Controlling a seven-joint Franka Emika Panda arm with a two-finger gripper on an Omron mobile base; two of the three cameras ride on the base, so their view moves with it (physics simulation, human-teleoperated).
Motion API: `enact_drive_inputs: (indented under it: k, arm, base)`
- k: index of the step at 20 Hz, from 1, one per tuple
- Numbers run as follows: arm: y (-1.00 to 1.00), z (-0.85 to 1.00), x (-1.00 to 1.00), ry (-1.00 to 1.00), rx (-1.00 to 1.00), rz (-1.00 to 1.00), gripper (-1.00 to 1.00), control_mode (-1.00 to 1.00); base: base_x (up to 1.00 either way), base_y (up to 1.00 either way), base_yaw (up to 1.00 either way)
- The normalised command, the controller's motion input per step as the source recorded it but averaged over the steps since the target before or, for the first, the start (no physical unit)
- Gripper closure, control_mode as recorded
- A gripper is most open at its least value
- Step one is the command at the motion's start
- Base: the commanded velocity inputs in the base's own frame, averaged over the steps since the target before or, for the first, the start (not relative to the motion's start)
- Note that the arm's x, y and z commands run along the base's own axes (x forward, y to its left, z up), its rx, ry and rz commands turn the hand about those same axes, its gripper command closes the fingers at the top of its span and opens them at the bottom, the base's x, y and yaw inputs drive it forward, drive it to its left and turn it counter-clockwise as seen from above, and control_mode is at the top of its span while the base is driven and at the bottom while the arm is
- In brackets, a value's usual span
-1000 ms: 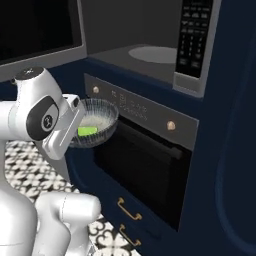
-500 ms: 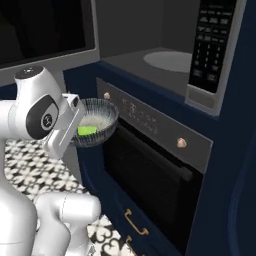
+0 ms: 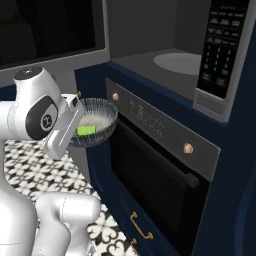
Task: Pick the lemon wedge from the sink and place it in the bowl. Then pick the bowl and place it in the microwave. Then close the microwave door and press the start button.
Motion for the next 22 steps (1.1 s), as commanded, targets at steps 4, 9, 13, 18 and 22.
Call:
enact_drive_inputs:
  k: [4,9,13,18,22]
  arm:
    - [0.0,0.0,0.0,0.0,0.0,0.0,1.0,1.0]
    - [0.0,0.0,0.0,0.0,0.0,0.0,1.0,1.0]
    - [0.0,0.0,0.0,0.0,0.0,0.0,1.0,1.0]
    - [0.0,0.0,0.0,-0.01,0.0,-0.05,1.0,-1.0]
    - [0.0,0.33,-0.02,-0.11,0.03,-0.22,1.0,-1.0]
  base:
    - [0.29,0.0,-0.06]
    - [0.12,-0.03,-0.21]
    - [0.2,0.0,-0.27]
    - [0.01,-0.01,-0.23]
    - [0.0,0.0,0.0]
